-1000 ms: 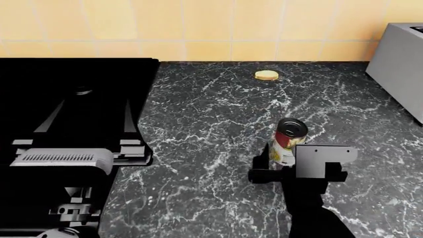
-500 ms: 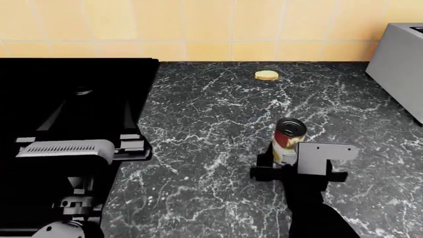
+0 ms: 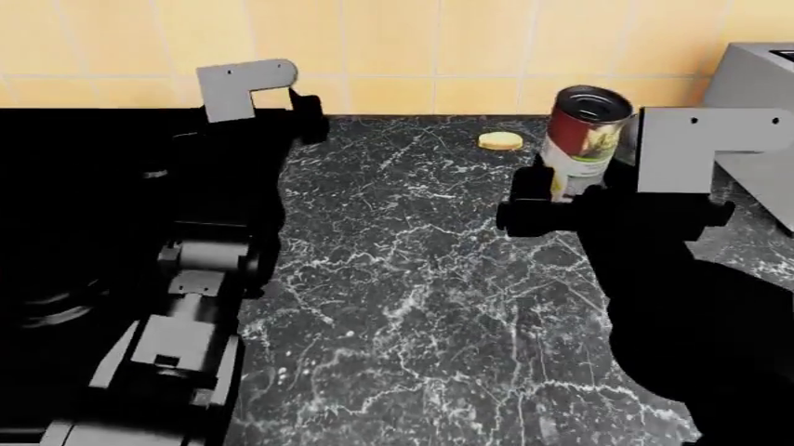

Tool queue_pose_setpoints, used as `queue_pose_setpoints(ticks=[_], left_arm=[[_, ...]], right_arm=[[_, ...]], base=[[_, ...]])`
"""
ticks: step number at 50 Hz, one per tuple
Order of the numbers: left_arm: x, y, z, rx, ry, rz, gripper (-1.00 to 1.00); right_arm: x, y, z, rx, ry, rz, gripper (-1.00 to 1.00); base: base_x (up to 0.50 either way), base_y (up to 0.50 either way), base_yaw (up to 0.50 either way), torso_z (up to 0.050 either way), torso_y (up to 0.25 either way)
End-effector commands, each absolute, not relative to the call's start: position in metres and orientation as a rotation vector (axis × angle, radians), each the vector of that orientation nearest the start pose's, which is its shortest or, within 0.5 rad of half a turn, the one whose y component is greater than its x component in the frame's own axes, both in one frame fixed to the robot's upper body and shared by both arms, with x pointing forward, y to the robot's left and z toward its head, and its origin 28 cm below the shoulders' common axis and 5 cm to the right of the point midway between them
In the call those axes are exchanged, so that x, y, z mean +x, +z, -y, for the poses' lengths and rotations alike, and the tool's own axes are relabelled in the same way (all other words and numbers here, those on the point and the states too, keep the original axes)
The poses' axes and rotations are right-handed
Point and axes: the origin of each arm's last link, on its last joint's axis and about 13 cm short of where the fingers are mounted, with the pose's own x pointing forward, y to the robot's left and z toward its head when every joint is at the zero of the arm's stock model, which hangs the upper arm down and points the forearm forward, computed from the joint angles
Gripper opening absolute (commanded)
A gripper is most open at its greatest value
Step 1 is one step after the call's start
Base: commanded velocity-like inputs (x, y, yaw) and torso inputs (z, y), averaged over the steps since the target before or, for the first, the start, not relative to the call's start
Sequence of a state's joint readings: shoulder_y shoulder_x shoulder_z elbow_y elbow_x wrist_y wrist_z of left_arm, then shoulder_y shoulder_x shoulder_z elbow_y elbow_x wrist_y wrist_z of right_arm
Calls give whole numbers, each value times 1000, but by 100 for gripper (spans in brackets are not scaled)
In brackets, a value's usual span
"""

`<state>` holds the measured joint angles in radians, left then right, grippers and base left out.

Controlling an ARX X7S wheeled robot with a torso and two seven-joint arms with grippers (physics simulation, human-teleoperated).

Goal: Pick the canned food and jello cup from the counter and place them in the cabinets closest to them.

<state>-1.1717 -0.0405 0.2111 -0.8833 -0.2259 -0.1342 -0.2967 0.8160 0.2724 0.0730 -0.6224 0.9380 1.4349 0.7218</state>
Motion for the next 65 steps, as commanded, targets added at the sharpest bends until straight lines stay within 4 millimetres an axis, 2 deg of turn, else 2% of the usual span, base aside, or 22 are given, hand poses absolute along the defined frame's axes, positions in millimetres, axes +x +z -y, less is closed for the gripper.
queue_pose_setpoints(ticks=[1,5,9,20,43,48,55,59,65], left_arm=[[437,206,-200,41,181,75,100],[437,206,-203,-11,187,49,100],[437,207,-204,-40,185,46,100],[437,208,-206,-99,151,45,100],[437,207,-205,-84,140,47,100],[437,207,-205,-88,139,47,100],[437,207,-206,-97,137,45,100],[437,207,-206,-101,134,44,100],[437,208,-206,-104,130,41,100]], right_arm=[[241,328,112,-75,42,61,-100],[244,346,111,-100,49,71,-100],[244,353,111,-117,43,60,-100],[246,350,109,-142,57,44,-100],[241,344,110,-141,35,89,-100],[222,336,102,-189,10,99,-100],[176,321,89,-232,30,156,-100],[157,321,84,-213,16,223,-100],[139,326,83,-223,-40,316,-100]], base=[[0,0,0,0,0],[250,0,0,0,0],[500,0,0,0,0],[500,0,0,0,0],[478,2,0,0,1],[0,0,0,0,0],[0,0,0,0,1],[0,0,0,0,0],[0,0,0,0,0]])
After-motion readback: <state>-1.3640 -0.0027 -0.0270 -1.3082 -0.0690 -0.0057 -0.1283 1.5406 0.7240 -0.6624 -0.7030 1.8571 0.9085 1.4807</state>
